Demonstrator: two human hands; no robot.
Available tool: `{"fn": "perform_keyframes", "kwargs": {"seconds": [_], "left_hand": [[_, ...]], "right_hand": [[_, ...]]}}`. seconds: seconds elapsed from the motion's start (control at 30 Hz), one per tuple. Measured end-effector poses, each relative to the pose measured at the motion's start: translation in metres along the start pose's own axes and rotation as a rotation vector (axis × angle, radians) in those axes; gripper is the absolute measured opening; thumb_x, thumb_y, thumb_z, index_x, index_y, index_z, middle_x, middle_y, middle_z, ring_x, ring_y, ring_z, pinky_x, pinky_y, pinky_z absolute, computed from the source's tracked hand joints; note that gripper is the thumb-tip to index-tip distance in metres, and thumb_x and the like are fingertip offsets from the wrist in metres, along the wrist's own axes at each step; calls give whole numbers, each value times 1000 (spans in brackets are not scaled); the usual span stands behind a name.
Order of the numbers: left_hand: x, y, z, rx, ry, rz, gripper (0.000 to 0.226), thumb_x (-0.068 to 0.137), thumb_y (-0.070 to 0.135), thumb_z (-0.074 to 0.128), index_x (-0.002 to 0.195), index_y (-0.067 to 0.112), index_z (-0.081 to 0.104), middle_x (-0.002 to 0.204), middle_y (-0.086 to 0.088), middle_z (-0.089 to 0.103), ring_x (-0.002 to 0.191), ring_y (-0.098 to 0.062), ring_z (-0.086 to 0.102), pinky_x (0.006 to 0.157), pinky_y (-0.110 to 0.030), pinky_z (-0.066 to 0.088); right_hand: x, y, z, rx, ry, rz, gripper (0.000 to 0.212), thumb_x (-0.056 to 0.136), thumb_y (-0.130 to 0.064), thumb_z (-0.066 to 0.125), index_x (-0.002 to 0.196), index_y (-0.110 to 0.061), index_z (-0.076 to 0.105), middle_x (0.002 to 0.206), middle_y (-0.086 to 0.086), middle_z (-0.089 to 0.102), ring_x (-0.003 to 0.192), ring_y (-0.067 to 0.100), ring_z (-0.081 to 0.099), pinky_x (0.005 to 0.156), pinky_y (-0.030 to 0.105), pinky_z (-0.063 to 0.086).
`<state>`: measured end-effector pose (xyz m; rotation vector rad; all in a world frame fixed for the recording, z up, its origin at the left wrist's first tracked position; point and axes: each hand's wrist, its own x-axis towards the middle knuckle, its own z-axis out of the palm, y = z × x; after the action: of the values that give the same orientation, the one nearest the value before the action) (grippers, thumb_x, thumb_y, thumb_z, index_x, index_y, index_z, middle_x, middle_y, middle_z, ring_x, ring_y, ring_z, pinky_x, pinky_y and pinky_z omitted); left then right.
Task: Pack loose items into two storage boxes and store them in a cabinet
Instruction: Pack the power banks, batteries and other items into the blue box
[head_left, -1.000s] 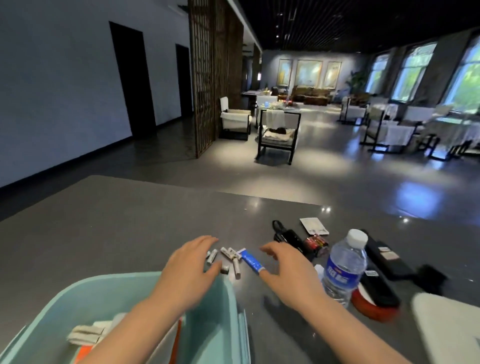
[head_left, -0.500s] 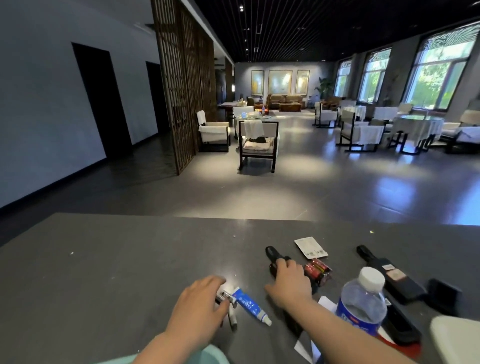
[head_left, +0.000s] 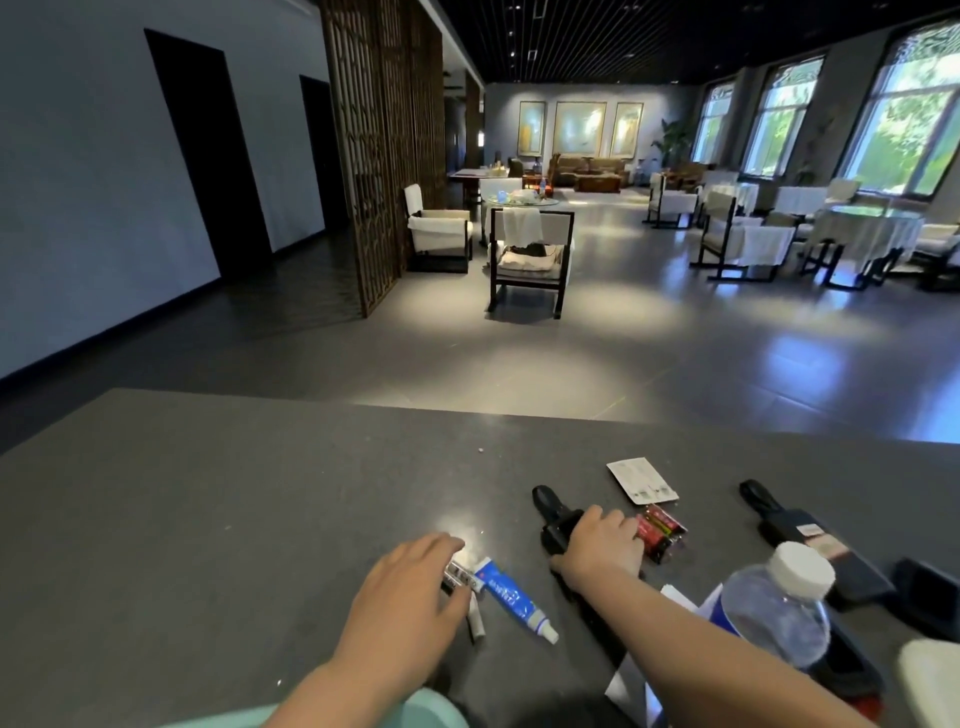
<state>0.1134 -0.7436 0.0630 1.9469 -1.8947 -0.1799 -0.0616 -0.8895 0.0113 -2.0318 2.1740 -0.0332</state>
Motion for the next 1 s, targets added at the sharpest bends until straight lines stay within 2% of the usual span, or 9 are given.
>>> {"fn": "perform_keyframes", "kwargs": {"seconds": [0.2,0.33,0.43,0.53,0.67,0.77,0.83,0.93,1.0], "left_hand": [[-1,2,-2,-31,23,-37,40,92,39,48,131,35,43,137,21,43,126,-6,40,105,-21,27],[-8,2,-12,-102,99,-101,36,91,34,51,127,33,49,134,19,48,124,-6,43,103,-22,31],[-25,9,-26,-137,162,-100,36,90,34,55,125,34,52,131,19,50,122,-4,45,101,-20,32],[-55,25,-45,-248,204,-108,46,83,46,62,126,37,50,125,24,49,117,2,45,96,-18,35],[-103,48,-69,-458,234,-157,63,72,60,67,128,46,42,119,32,50,112,12,47,93,-16,40],[-131,51,-79,-561,328,-199,45,77,49,70,116,44,47,107,29,60,101,11,55,85,-16,45],[-152,47,-86,-627,435,-258,30,81,39,70,106,38,54,96,23,65,89,3,60,79,-22,48],[-181,35,-92,-751,557,-354,15,85,32,67,99,31,63,87,12,70,82,-6,65,76,-30,52],[-200,22,-97,-874,592,-434,20,82,36,64,96,23,69,86,4,73,84,-16,68,80,-37,53]], "right_hand": [[-12,-1,3,90,-67,-5,80,70,-53,71,127,-10,37,130,9,45,124,26,41,95,36,44],[-34,1,-14,151,90,-86,77,62,-52,76,117,-13,40,122,5,46,119,24,43,86,36,47],[-63,-12,-44,331,170,-214,76,56,-48,78,113,-17,41,116,2,45,115,23,45,85,38,49],[-102,-29,-80,604,215,-358,76,49,-47,80,111,-21,44,111,-3,49,110,19,50,84,39,50],[-164,-50,-120,980,48,-435,73,45,-53,83,102,-29,45,103,-10,57,93,8,59,78,34,51],[-201,-64,-128,1262,-193,-440,65,51,-40,89,97,-23,47,94,-4,62,83,9,65,69,29,51],[-222,-76,-123,1368,-307,-438,71,43,-44,89,97,-20,49,94,0,64,84,14,68,74,36,56],[-245,-85,-109,1307,-356,-507,64,55,-47,86,101,-23,49,101,-1,63,88,14,67,80,44,57],[-253,-84,-98,1108,-222,-671,55,68,-48,79,109,-30,47,110,-9,58,88,8,63,80,45,55]]}}
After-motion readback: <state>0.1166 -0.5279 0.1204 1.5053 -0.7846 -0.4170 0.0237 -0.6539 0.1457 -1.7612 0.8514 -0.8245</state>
